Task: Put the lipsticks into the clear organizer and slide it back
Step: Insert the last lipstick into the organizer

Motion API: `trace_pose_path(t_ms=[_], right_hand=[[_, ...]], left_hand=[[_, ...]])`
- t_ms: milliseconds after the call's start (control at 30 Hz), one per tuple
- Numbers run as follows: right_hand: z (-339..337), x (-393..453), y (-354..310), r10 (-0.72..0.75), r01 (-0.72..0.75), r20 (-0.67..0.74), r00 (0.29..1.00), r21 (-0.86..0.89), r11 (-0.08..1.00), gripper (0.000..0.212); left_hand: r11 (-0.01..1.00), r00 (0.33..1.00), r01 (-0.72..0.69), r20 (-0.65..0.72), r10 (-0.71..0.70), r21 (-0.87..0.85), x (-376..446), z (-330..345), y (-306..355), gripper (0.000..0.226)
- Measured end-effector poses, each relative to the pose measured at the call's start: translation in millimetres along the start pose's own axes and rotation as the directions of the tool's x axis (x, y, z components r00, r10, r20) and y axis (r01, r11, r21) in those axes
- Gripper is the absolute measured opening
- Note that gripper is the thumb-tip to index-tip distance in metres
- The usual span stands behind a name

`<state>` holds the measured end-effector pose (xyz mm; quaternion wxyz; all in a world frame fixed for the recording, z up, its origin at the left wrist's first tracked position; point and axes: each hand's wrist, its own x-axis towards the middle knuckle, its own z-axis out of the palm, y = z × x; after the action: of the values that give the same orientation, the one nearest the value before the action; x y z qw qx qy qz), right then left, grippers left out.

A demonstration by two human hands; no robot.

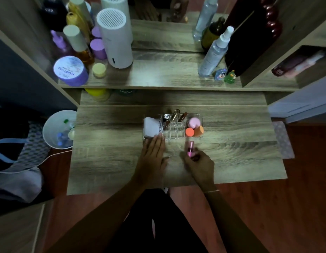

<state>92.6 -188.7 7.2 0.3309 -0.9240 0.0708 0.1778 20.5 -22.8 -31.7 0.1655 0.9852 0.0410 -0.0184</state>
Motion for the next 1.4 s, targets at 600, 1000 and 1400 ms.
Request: trace_pose_path(t_ms=[600, 1000, 1400], right_hand=[[27, 32, -76, -0.357, 0.357, -0.16, 0.92, -0.029, 0.933, 0.016], [35, 38, -81, -0.283, 0.275, -0.069, 0.957, -0.104, 0.956, 0.017], [32, 36, -77, -0.291, 0.285, -0.077, 0.954, -0.083, 0.955, 0.019]], left_hand=[[0.999, 0.998, -0.027, -0.05, 0.025, -0.025, -4, 3, 2, 0.064], [0.998, 0.999, -0.009, -0.036, 0.008, -0.055, -5, 11, -1, 0.069], [0.999, 0.999, -0.01, -0.037, 0.009, -0.048, -7, 8, 1, 0.065]])
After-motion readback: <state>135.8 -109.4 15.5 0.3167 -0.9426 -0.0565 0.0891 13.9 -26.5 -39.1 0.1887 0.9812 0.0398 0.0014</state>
